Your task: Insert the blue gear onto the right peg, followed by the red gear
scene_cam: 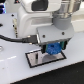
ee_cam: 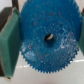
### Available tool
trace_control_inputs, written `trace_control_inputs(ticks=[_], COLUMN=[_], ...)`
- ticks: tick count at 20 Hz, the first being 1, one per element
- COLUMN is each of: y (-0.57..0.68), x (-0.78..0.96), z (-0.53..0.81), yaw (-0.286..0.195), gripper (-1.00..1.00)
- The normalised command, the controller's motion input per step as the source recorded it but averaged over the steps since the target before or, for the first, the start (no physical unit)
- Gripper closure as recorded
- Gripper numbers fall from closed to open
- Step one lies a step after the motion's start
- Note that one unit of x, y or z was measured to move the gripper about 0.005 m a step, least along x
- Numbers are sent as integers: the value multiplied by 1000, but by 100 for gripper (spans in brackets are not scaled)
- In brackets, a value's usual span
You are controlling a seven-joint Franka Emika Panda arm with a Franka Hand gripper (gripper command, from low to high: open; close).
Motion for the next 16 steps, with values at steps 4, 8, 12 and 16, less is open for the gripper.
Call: trace_control_inputs(ticks=[4,8,12,16], y=[-281,-264,17,87], x=[6,66,126,218], z=[263,274,-42,19], yaw=[0,0,0,0], gripper=[100,100,100,100])
